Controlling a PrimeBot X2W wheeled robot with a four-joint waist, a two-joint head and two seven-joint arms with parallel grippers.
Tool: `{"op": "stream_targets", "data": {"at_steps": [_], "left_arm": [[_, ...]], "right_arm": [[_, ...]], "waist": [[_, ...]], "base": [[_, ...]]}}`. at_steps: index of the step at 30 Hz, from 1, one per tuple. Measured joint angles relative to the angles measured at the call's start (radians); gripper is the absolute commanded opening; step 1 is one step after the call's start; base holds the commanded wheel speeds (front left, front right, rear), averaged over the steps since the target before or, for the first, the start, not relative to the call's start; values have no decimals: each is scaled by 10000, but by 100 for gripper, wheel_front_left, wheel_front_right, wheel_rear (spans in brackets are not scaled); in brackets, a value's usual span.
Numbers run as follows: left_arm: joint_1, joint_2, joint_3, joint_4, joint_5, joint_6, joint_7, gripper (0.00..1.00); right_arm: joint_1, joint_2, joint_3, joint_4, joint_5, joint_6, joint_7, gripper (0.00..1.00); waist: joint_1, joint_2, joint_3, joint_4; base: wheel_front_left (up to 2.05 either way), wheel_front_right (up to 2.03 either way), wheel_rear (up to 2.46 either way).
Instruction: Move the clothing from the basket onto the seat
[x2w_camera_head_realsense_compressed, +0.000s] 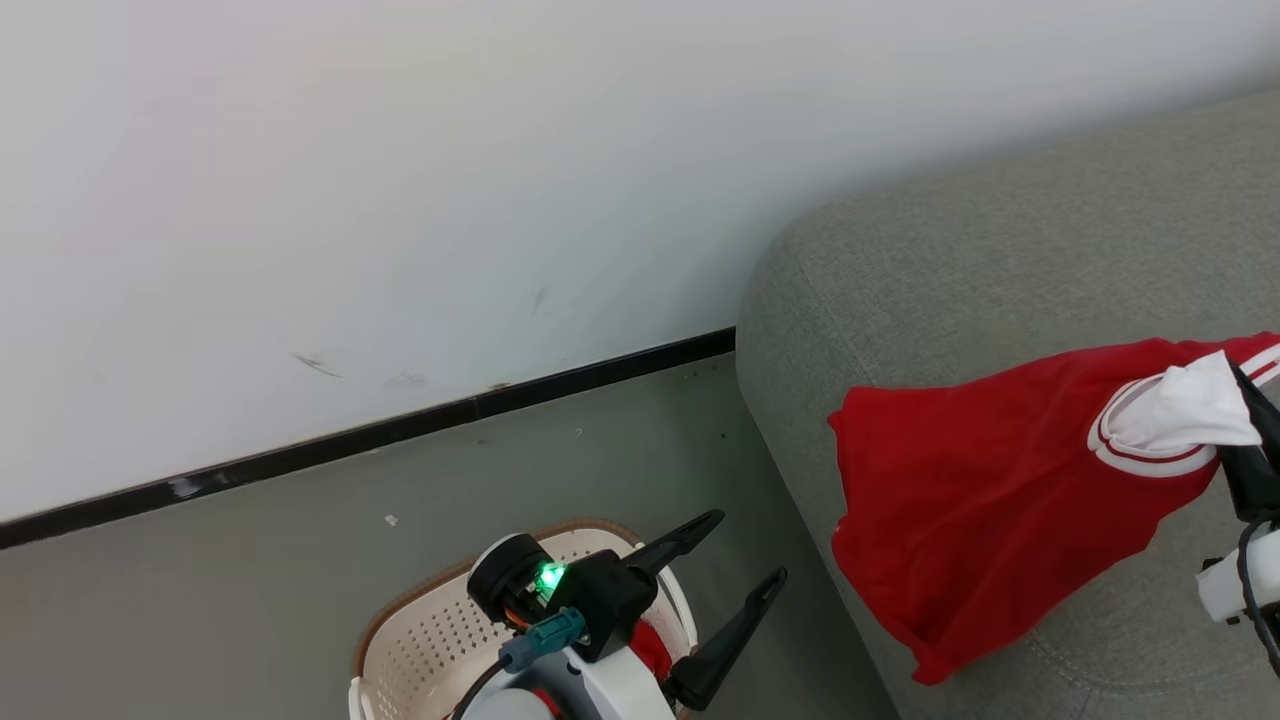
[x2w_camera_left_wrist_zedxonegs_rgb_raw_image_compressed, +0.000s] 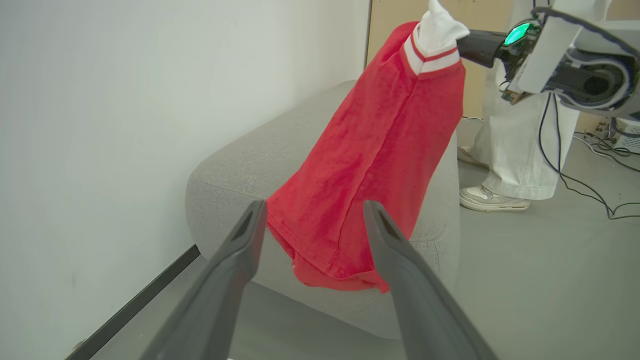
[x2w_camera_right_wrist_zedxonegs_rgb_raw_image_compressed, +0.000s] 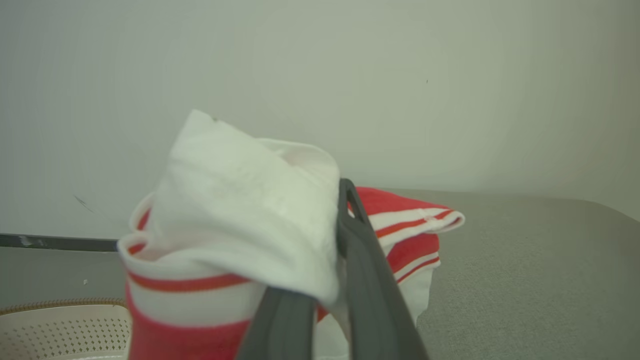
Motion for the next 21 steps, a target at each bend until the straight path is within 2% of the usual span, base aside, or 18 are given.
{"op": "stream_targets", "data": {"at_steps": [9, 13, 17, 21], "left_arm": [[81, -2, -92, 84, -25, 0, -82, 100], [82, -6, -58, 81, -19, 8, -81, 100], [84, 15, -10, 48, 8, 65, -77, 100], [81, 35, 125, -123, 86, 169, -88, 100]], "right_arm": [[35, 0, 897, -161, 6, 0, 13, 0], [-737, -219, 1034, -221, 136, 0, 102, 0], [-2206, -410, 997, -290, 719, 0, 313, 0], [-3435, -658, 470, 71, 1417, 0, 798, 0]], "waist": [[0, 0, 23, -609], [0, 0, 116, -725], [0, 0, 298, -805], [0, 0, 523, -818]], "base": [[0, 0, 0], [0, 0, 0], [0, 0, 0], [0, 0, 0]]}}
